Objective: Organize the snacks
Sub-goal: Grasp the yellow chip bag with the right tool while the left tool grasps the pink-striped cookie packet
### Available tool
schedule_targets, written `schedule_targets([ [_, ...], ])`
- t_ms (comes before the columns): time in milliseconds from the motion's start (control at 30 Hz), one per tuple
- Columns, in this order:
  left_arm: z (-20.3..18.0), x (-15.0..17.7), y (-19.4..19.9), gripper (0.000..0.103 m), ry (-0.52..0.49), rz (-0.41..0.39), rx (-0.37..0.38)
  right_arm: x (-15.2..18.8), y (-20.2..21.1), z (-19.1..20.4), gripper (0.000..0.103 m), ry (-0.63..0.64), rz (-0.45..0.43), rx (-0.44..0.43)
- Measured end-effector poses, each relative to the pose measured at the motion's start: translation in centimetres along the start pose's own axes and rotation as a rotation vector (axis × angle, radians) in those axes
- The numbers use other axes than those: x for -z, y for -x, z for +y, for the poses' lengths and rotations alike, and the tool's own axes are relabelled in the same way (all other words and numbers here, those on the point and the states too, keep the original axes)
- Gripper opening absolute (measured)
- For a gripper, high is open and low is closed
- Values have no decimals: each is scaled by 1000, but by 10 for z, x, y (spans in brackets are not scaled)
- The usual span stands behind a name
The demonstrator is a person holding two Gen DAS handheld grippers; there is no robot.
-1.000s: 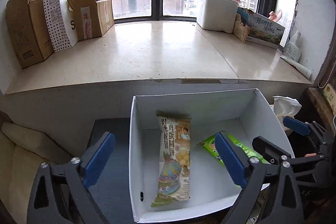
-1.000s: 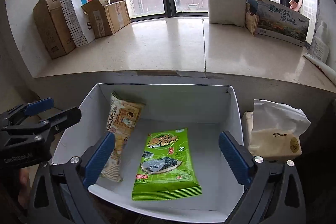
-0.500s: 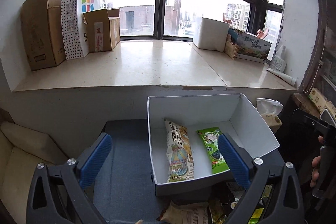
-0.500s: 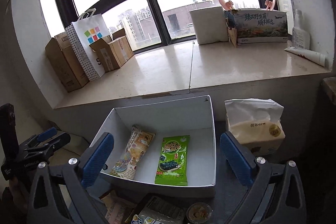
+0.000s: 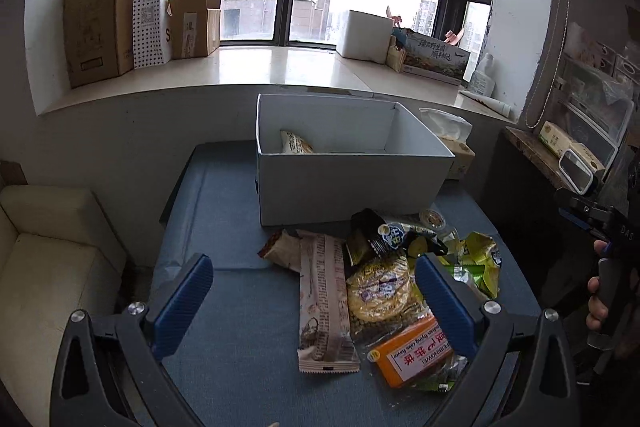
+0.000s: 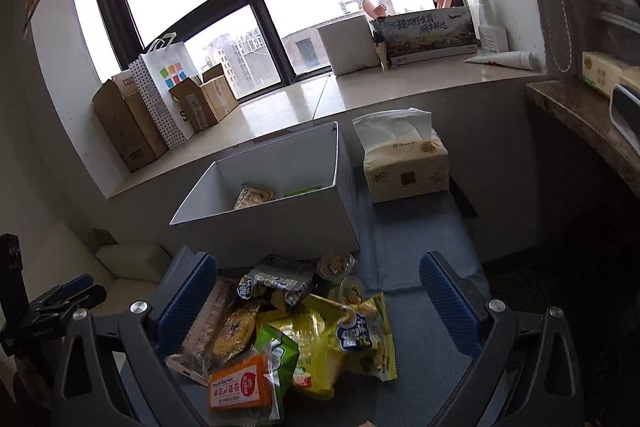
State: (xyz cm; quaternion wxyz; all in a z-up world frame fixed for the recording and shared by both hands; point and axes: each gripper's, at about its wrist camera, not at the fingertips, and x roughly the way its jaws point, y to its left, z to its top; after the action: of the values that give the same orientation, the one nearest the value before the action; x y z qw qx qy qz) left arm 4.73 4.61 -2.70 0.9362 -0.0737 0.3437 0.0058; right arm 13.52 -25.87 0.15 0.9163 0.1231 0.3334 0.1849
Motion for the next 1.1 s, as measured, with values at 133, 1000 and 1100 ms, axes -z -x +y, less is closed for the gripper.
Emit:
schedule_targets([
  [133,-3,35,5,103,38,59,68,48,10,-16,103,-93,27,41],
  [1000,2,58,9,103,56,77,69,58,-134,-48,68,-207,388,23],
  [1100,7,61,3,103,73,95,66,63,-134,-48,59,-197,377,-5],
])
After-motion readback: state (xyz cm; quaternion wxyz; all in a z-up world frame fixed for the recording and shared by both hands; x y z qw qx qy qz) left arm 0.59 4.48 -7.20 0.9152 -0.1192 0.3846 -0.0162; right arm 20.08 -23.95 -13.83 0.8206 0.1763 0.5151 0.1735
